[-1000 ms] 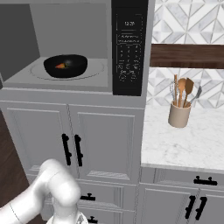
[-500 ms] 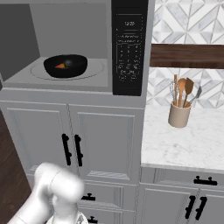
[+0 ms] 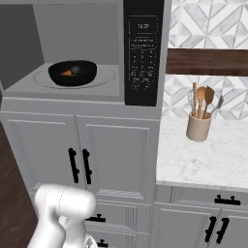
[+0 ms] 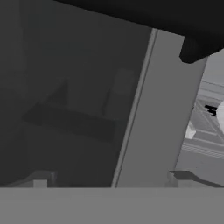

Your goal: Pick the bell pepper from the sink and place it in the bowl. Then pick the bowl and place it in the microwave. Then close the microwave door and press the start button.

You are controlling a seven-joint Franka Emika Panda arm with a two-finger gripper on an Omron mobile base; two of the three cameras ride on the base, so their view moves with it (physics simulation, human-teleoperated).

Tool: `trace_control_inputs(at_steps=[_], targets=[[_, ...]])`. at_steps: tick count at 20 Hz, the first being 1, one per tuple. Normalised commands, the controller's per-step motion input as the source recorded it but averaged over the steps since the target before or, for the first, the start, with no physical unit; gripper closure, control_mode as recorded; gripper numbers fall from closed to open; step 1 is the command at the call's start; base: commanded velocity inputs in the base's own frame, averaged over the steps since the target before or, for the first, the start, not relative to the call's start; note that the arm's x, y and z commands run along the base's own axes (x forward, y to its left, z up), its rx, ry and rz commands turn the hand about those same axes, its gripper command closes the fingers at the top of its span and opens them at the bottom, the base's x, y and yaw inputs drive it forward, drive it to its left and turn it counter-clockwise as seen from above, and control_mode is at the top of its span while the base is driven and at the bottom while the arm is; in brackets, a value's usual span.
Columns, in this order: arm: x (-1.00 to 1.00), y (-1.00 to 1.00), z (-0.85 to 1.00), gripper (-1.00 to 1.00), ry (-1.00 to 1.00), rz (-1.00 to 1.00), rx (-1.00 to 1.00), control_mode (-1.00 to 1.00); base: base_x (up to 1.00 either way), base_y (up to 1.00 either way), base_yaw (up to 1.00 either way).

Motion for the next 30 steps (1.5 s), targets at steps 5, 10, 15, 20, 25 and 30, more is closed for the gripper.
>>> trace_control_inputs(at_steps=[5,10,15,20,25,30], targets=[[0.31,-0.61,0.19,-1.00,0.01,0.44,0.03,-1.00,0.00,0.00,0.00],[0.36,-0.54,0.18,-1.00,0.03,0.41,0.02,-1.00,0.00,0.00,0.00],[0.48,-0.47,0.03,-1.00,0.05,0.37,0.01,-1.00,0.00,0.00,0.00],[0.64,-0.29,0.01,-1.00,0.10,0.31,0.00,-1.00,0.00,0.00,0.00],[0.72,-0.14,0.00,-1.00,0.11,0.28,0.00,-1.00,0.00,0.00,0.00],[0.73,-0.04,0.00,-1.00,0.13,0.26,0.00,-1.00,0.00,0.00,0.00]])
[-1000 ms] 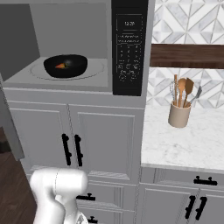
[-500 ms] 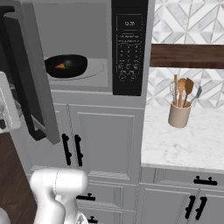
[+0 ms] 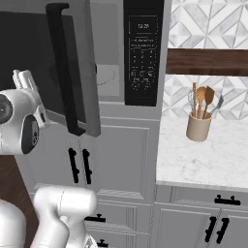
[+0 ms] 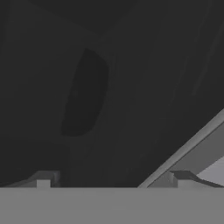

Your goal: Pick the bell pepper from the sink and place it in the bowl. Then pick the bowl and place it in the microwave. Then close the microwave door and press the start button.

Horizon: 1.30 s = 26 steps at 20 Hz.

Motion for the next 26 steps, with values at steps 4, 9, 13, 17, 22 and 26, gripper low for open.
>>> trace_control_inputs(at_steps=[4,9,13,17,22,26], targets=[[0.67,-0.04,0.05,-1.00,0.18,0.25,0.01,-1.00,0.00,0.00,0.00],[0.60,0.00,0.13,-1.00,0.23,0.18,0.00,-1.00,0.00,0.00,0.00],[0.62,0.00,0.00,-1.00,0.17,0.14,0.00,-1.00,0.00,0.00,0.00],[0.62,0.00,0.00,-1.00,0.12,0.12,0.00,-1.00,0.00,0.00,0.00],[0.61,0.00,-0.06,-1.00,0.10,0.11,0.00,-1.00,0.00,0.00,0.00],[0.56,0.00,-0.21,-1.00,0.08,0.09,0.00,-1.00,0.00,0.00,0.00]])
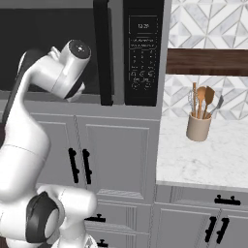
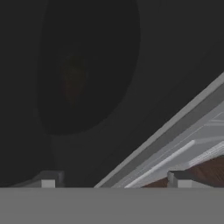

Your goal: Pick the bell pepper from the sink and place it in the bowl. Then pick the bowl and place it in the microwave. Then close the microwave door and press the start button.

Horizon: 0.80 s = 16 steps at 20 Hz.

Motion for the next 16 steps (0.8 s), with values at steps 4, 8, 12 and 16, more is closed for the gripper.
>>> trace_control_inputs(at_steps=[4,8,12,16], targets=[[0.46,0.00,-0.40,-1.00,0.03,0.06,0.00,-1.00,0.00,0.00,0.00],[0.40,0.00,-0.42,-1.00,0.03,0.04,0.00,-1.00,0.00,0.00,0.00],[-0.53,0.00,-0.11,-1.00,0.00,-0.03,0.00,-1.00,0.00,0.00,0.00],[-1.00,-0.07,-0.03,-1.00,-0.11,-0.23,0.01,-1.00,0.00,0.00,0.00]])
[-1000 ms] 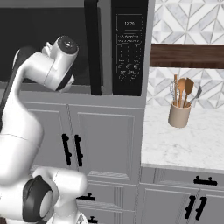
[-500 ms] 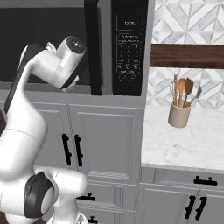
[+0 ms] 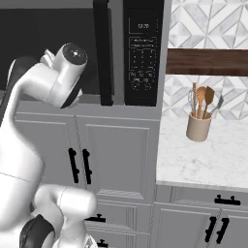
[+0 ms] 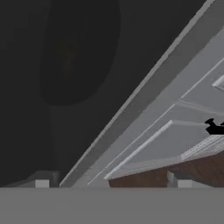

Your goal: Pick the bell pepper from the sink and place it in the bowl. Then pick the bowl and place it in the microwave. Then close the microwave door and press the start button.

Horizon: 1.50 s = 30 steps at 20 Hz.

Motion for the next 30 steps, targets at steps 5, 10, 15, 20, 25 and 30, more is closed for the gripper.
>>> trace_control_inputs(at_steps=[5,10,15,20,25,30], targets=[[-1.00,-0.60,-0.07,-1.00,-0.07,-0.28,0.07,-1.00,0.00,0.00,0.00],[-0.97,-1.00,-0.01,-1.00,-0.03,-0.24,0.17,-1.00,0.00,0.00,0.00],[-0.73,-1.00,0.00,-1.00,-0.05,-0.21,0.18,-1.00,0.00,0.00,0.00],[-0.10,-1.00,0.07,-1.00,0.00,-0.21,0.10,-1.00,0.00,0.00,0.00],[0.14,-0.81,0.05,-1.00,-0.01,-0.15,0.04,-1.00,0.00,0.00,0.00],[0.70,-0.18,0.00,-1.00,-0.06,0.02,0.02,-1.00,0.00,0.00,0.00]])
